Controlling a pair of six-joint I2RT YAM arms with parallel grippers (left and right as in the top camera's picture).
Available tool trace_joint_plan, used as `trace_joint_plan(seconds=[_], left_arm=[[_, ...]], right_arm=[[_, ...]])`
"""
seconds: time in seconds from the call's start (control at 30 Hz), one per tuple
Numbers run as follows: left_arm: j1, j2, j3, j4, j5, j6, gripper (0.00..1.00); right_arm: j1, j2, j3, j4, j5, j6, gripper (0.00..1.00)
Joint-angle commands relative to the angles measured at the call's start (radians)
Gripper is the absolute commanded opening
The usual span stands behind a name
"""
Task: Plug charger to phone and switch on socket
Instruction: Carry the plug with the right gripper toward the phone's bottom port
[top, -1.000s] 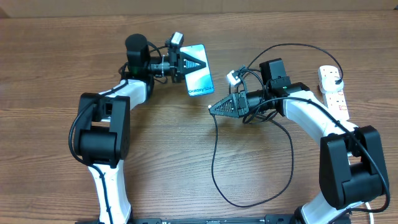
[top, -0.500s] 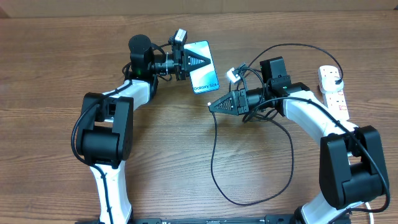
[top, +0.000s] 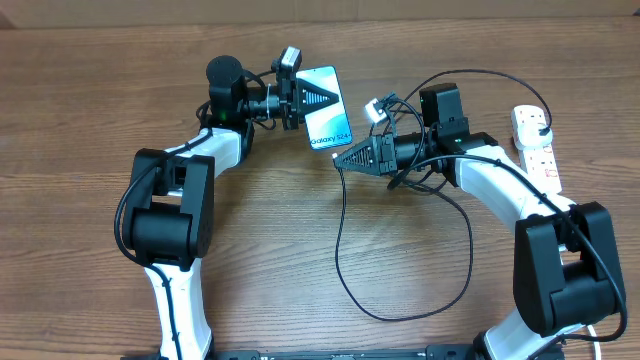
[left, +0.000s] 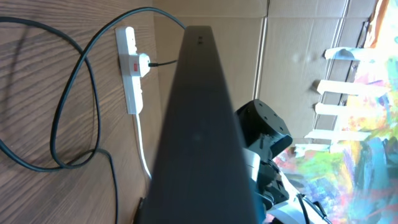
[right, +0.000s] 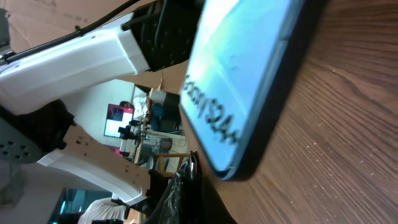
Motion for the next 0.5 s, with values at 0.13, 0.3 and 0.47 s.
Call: trace_joint_plan(seconds=[0.13, 0.3, 0.47], left_arm=[[-0.002, -0.011, 0.026, 0.035, 0.031, -0.033, 0.04], [-0.004, -0.011, 0.026, 0.035, 0.038, -0.033, 0.04], [-0.005, -0.011, 0.026, 0.035, 0.037, -0.033, 0.05]], right_arm=[[-0.003, -0.023, 0.02, 0.038, 0.025, 0.063, 0.04], [-0.003, -0.023, 0.02, 0.081, 0.025, 0.092, 0.04], [-0.003, -0.023, 0.02, 0.091, 0.025, 0.109, 0.04]])
